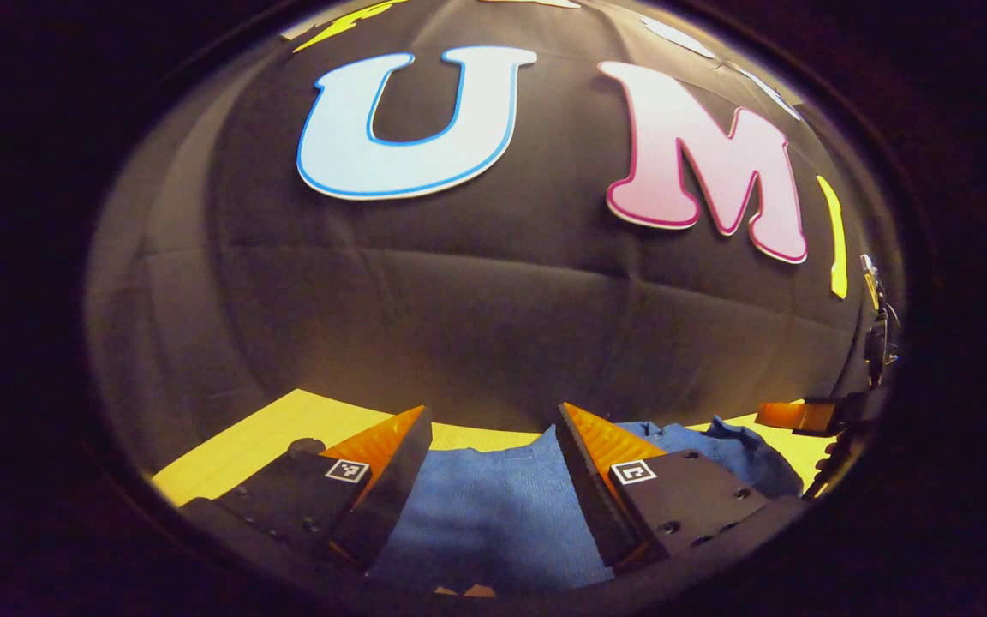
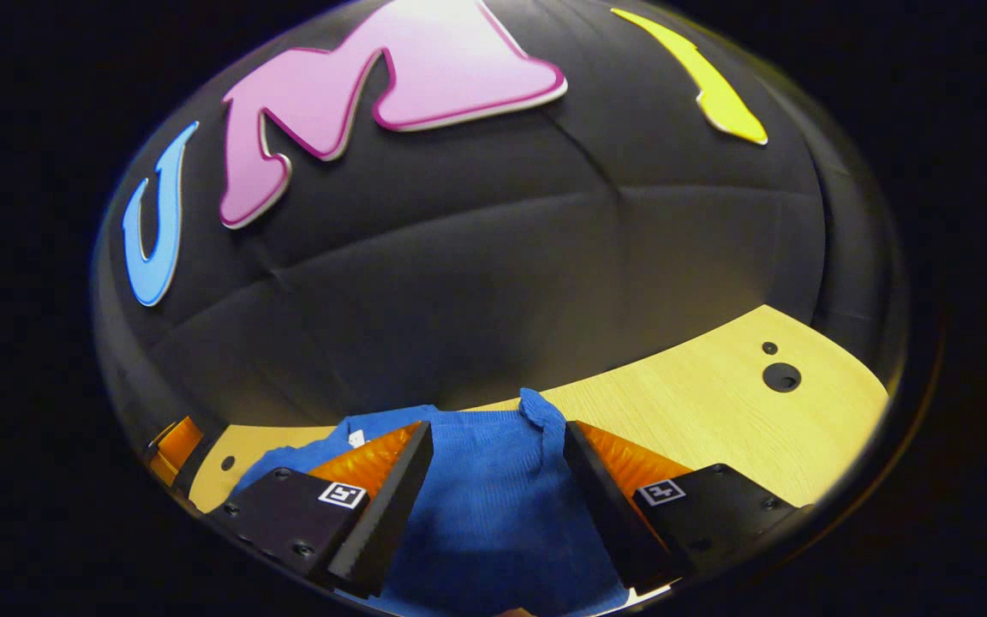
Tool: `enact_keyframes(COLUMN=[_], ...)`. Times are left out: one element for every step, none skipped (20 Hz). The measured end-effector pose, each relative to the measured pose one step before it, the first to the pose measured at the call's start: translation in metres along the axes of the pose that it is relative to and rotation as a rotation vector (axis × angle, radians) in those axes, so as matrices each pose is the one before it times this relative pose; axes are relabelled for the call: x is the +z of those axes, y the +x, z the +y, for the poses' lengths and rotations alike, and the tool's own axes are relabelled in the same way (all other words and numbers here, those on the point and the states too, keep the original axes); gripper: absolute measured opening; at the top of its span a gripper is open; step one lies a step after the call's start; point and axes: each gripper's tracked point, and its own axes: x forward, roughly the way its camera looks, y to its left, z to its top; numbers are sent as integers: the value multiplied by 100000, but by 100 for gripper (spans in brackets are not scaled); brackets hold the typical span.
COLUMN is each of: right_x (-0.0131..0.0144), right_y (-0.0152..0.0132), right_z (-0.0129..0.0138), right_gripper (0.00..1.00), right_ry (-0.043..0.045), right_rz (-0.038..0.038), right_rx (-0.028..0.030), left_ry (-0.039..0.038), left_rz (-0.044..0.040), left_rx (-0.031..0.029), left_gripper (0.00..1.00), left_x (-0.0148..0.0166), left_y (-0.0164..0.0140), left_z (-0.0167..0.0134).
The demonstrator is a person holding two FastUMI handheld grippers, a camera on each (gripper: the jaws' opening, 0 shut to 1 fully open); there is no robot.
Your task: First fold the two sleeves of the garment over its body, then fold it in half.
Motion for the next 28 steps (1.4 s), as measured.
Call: enact_keyframes(right_x=[790,894,902,937,990,888,952,804,928,1157,1400,1301,898,546,545,428,397,816,1347,1352,1368,1000,1009,1068,1098,917,941,910], right_y=[-1829,-1922,-2035,-2001,-2163,-2187,-2089,-2036,-2090,-1903,-1819,-1561,-1769,-1709,-1502,-1576,-1335,-1315,-1189,-1243,-1391,-1444,-1442,-1296,-1226,-1300,-1173,-1061], right_z=[550,407,543,463,782,664,674,556,329,427,472,574,262,-134,-186,-314,-256,-124,-327,-503,-368,-99,429,662,844,633,529,644], right_gripper=[98,98,98,98,98,98,98,98,98,98,97,97,97,97,97,96,96,97,97,97,97,97,97,100,97,97,97,97], right_ry=[-2171,-3901,-4413,-3712,-2239,-633,-97,-26,12,286,1105,2035,2507,1812,163,-1682,-2476,-3928,-5385,-5752,-3250,-36,2002,2315,1581,153,-573,-571], right_rz=[-3877,-3994,-3795,-3912,-3827,-2960,-2908,-2802,-2837,-3606,-4665,-3905,-1862,556,1726,2981,2504,398,-1200,-2757,-2644,-1545,-1159,-597,-17,471,-140,-421], right_rx=[586,50,-10,176,873,482,1160,601,343,586,1091,1443,230,-1008,-841,-831,-103,193,265,-261,-545,-274,528,1230,2148,1600,1667,1809], left_ry=[1939,1198,636,-454,-1047,-1398,-270,-542,-979,-1098,-831,-271,690,1894,2467,2548,2039,1449,385,-1043,-2427,-3619,-4178,-3867,-2300,-78,2083,3010], left_rz=[-2028,-1561,-2212,-2790,-2593,-3721,-2834,-2348,-1774,-1305,-1528,-1663,-3003,-4226,-4955,-4744,-3782,-2770,-1438,644,2273,3512,3688,2939,1742,936,566,91], left_rx=[-632,-282,-651,-1313,-1519,-1367,-1765,-665,534,925,3136,5198,4653,2518,1579,289,-405,-465,767,617,-244,-754,-552,-17,-435,-581,-227,-60], left_gripper=[85,85,85,84,84,83,83,82,82,82,82,82,82,82,82,82,82,82,82,82,82,82,82,82,82,82,82,82], left_x=[621,517,649,873,979,1326,1189,918,1032,1055,1297,1365,1555,1687,1706,1618,1903,1586,1340,981,858,397,300,285,300,257,414,251], left_y=[-1753,-1762,-1676,-1652,-1942,-1953,-2113,-2142,-2093,-2019,-2036,-2174,-2022,-2100,-1821,-1705,-1790,-1781,-1650,-1848,-1609,-1344,-1357,-1161,-891,-769,-657,-638], left_z=[-162,-46,-106,-103,-146,-139,-172,83,305,364,717,1246,1370,836,707,113,46,202,203,231,-321,-845,-601,-287,-292,-148,-107,-115])
